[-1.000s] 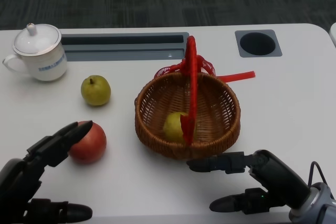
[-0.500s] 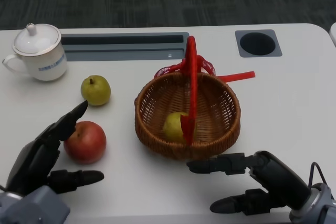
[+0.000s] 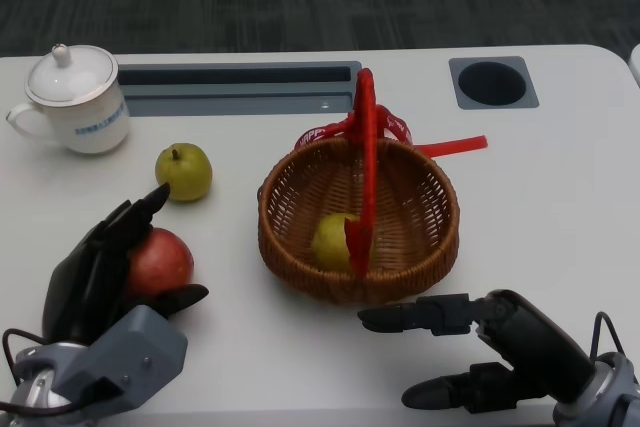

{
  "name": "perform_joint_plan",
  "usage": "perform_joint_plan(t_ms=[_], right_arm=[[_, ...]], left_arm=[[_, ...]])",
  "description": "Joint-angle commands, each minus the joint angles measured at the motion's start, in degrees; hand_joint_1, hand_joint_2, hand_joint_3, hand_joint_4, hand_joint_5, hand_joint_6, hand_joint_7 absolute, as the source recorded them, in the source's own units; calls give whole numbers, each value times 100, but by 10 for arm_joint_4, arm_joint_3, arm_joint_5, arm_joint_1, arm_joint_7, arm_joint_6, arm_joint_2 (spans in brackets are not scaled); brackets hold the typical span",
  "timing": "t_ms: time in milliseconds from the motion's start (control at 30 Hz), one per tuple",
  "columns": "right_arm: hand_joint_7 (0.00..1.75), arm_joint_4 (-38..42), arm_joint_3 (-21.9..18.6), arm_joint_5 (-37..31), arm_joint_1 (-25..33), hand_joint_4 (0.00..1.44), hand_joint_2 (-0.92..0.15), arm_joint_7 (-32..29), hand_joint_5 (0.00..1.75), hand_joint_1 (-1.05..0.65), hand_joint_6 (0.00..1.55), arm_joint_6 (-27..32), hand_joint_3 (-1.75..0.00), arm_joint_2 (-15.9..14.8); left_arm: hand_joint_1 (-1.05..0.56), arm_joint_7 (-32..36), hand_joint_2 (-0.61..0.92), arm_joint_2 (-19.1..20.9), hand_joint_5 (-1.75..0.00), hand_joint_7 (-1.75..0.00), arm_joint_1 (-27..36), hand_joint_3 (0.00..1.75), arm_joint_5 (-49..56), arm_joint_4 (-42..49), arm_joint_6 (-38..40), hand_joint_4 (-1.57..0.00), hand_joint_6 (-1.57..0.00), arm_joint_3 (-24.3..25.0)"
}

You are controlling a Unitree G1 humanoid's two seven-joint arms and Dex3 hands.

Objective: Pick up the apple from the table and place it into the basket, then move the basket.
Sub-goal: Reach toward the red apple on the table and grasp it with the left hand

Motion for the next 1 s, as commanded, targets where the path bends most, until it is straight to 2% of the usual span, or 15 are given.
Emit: perform_joint_plan(t_ms=[33, 200, 267, 500, 800, 1000], right_arm=[[0, -9, -2, 11, 7, 80, -83, 2, 0, -35, 73, -4, 0, -9], [0, -13, -1, 17, 8, 80, -84, 7, 0, -35, 73, -1, 0, -9], [0, -13, -1, 19, 7, 81, -84, 8, 0, -36, 73, -1, 0, -9], [0, -9, -2, 14, 3, 82, -85, 5, 0, -37, 74, -1, 0, -6], [0, -5, -3, 8, -3, 83, -86, 2, 1, -38, 75, -2, 0, -4], [0, -5, -2, 3, -2, 84, -86, -3, 1, -38, 76, -5, 0, -2]], left_arm=[[-48, 2, 75, 5, -4, -4, 9, 0, 13, 19, 52, -56, -52, -26], [-19, -10, 81, 6, -6, -6, 19, 1, -8, 9, 52, -107, -96, -32], [-13, 3, 83, 9, -5, -5, 27, 1, -8, -4, 44, -115, -104, -38], [-11, 52, 84, 25, -2, -1, 62, 0, -21, -80, -7, -117, -105, -32], [-16, 43, 83, 27, -1, -1, 92, 0, -64, -173, -75, -118, -106, 9], [-14, 71, 83, 24, -1, 0, 93, 0, -58, -199, -120, -119, -106, 32]])
